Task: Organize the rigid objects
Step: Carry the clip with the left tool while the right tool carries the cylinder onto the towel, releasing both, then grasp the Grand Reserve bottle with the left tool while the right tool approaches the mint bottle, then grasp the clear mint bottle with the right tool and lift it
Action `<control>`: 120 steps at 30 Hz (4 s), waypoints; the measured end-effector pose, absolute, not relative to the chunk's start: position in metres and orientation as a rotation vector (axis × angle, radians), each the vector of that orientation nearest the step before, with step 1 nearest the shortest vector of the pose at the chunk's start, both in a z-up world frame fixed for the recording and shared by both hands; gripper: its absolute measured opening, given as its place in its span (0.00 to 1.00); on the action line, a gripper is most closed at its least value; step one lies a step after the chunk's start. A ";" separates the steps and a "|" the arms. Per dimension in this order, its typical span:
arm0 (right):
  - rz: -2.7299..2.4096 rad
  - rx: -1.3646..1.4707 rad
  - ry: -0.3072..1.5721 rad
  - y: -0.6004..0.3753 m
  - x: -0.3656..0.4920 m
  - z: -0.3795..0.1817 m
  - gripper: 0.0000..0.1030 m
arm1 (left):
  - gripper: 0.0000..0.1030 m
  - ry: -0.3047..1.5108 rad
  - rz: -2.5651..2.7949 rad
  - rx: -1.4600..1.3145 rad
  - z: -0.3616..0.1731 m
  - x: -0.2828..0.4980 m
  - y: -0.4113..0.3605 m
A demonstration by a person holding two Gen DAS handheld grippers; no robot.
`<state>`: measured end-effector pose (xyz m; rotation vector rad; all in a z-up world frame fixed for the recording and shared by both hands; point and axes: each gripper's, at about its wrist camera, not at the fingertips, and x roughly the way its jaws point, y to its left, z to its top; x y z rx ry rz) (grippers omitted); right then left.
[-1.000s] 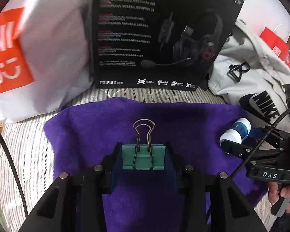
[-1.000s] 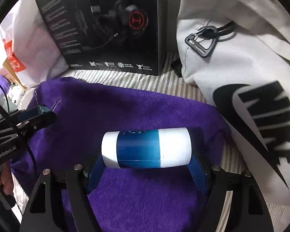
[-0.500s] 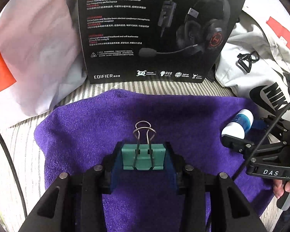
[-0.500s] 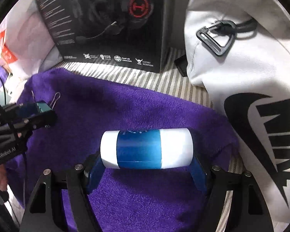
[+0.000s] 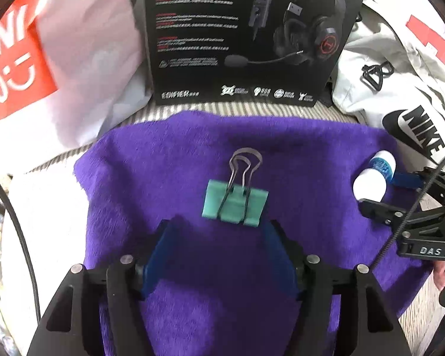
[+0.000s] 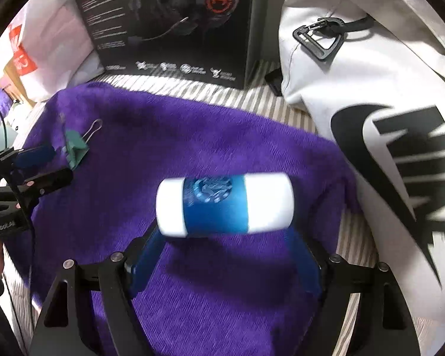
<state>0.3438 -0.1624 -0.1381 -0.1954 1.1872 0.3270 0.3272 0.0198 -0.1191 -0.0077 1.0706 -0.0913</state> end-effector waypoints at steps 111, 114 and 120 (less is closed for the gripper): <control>0.206 -0.125 1.118 -0.221 0.110 -0.130 0.65 | 0.22 0.977 -0.187 0.057 -0.126 0.115 -0.002; 0.215 -0.134 1.114 -0.221 0.108 -0.130 0.61 | 0.22 0.973 -0.188 0.052 -0.126 0.116 -0.002; 0.218 -0.078 1.111 -0.238 0.105 -0.127 0.42 | 0.22 0.966 -0.185 0.049 -0.126 0.114 -0.002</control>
